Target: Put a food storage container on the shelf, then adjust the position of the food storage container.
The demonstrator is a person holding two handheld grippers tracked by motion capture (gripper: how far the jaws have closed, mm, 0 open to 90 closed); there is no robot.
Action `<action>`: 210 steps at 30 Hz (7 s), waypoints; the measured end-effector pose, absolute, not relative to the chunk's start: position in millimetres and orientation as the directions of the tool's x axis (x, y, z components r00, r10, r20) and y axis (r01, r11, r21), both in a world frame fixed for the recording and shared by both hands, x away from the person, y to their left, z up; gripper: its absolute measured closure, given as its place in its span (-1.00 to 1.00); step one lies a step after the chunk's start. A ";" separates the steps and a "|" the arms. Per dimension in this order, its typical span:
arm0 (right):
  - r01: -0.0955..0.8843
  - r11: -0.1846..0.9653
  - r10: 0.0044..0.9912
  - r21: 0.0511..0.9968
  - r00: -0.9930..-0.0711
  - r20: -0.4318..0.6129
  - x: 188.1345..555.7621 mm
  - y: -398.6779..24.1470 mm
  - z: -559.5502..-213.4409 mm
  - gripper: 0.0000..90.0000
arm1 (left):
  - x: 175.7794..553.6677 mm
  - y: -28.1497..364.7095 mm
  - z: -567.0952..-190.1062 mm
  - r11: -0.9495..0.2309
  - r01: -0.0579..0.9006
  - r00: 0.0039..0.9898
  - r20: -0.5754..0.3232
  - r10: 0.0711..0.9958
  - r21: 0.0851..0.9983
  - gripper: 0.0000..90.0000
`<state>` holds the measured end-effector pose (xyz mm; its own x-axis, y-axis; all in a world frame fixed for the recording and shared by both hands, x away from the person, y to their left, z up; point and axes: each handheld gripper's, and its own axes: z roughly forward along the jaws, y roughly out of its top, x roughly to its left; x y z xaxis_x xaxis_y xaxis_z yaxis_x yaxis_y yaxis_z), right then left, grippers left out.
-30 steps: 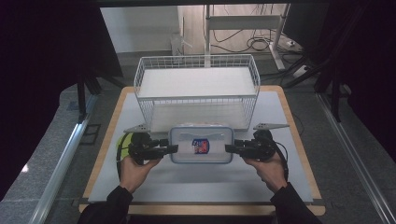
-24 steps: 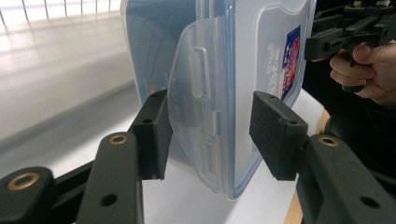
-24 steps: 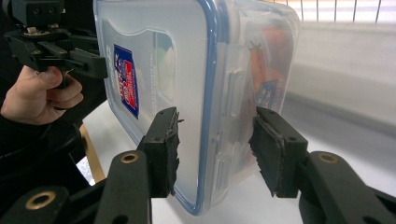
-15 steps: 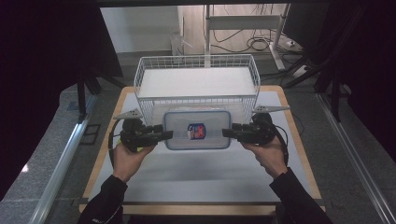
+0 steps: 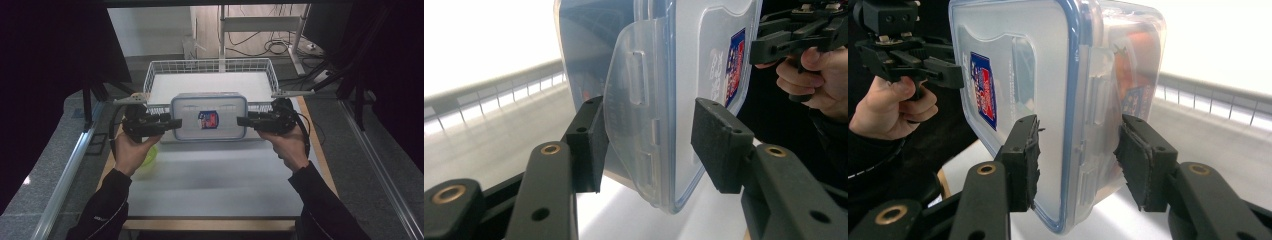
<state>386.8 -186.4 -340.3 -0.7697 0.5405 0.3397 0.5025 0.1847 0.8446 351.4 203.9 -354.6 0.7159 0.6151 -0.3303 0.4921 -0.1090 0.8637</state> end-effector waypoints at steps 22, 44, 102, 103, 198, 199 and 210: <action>0.487 0.134 0.551 0.863 -0.760 0.344 439.9 -175.6 -292.9 0.17 | 409.6 215.7 -310.6 -0.054 0.486 0.712 -0.359 0.603 0.872 0.10; 0.551 0.081 0.572 0.830 -0.708 0.415 484.8 -173.8 -302.8 0.15 | 450.3 213.9 -323.1 -0.035 0.527 0.679 -0.396 0.618 0.849 0.09; 0.388 0.232 0.684 0.892 -0.717 0.134 470.3 -157.6 -337.9 0.94 | 443.3 177.8 -347.8 -0.171 0.444 0.641 -0.179 0.746 0.880 0.68; 0.388 0.233 0.691 0.891 -0.712 0.129 472.1 -158.0 -338.0 0.95 | 444.2 177.3 -348.2 -0.173 0.445 0.643 -0.179 0.745 0.879 0.70; 0.369 0.521 0.564 0.769 -0.826 0.015 328.8 -184.6 -500.1 -0.90 | 275.3 192.5 -497.1 -0.390 0.417 0.651 0.030 0.759 0.821 -0.51; 0.374 0.519 0.566 0.768 -0.824 0.019 329.0 -184.9 -500.3 -0.90 | 277.0 195.9 -496.0 -0.384 0.422 0.644 0.026 0.765 0.821 -0.43; 0.394 0.521 0.568 0.758 -0.822 0.038 330.6 -184.3 -502.7 -0.87 | 296.3 237.5 -490.4 -0.287 0.480 0.562 -0.040 0.826 0.829 0.65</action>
<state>330.6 -184.3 -502.7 -0.8224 0.5677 0.0375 0.3939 0.5206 0.7575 296.3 237.5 -490.4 0.5624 0.8259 -0.0396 0.4798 -0.2870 0.8291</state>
